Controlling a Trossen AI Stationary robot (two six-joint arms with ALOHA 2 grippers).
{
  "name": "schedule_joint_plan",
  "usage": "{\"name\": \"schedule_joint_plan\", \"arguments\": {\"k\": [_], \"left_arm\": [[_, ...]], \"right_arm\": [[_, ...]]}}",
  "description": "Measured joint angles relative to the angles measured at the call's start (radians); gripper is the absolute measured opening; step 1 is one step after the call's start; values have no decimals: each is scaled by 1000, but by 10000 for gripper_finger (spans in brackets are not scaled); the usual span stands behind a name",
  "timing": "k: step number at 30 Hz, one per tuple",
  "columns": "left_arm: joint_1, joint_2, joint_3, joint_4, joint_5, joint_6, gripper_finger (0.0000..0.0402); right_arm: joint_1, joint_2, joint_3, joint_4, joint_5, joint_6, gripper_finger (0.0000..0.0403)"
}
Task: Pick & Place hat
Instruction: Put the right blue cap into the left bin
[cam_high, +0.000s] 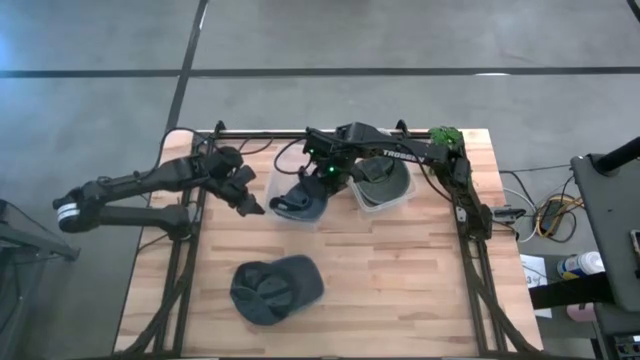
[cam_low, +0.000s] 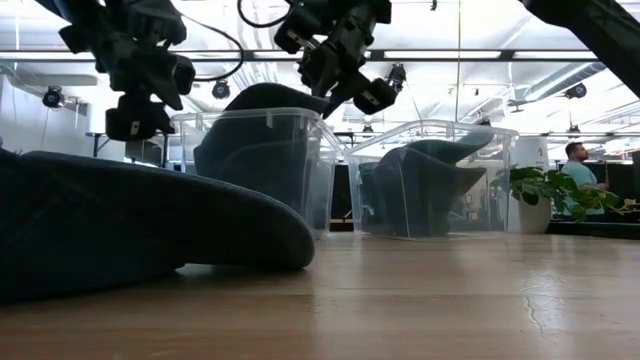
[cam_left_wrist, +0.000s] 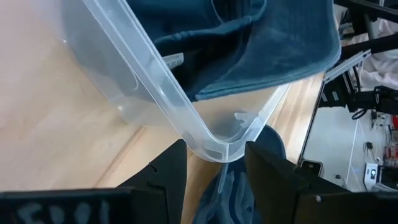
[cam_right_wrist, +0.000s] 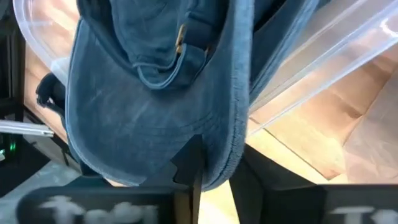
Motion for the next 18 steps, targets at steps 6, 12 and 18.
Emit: {"name": "schedule_joint_plan", "arguments": {"k": [6, 12, 18], "left_arm": [[-42, 0, 0, 6, -34, -20, 154], [-85, 0, -1, 66, -98, -95, 154], [-112, 0, -1, 121, -175, -137, 154]], "right_arm": [[-2, -2, 0, 3, 9, 12, 16], [-2, -15, 0, 6, 40, 59, 14], [-9, -57, 0, -3, 85, 147, 13]]}}
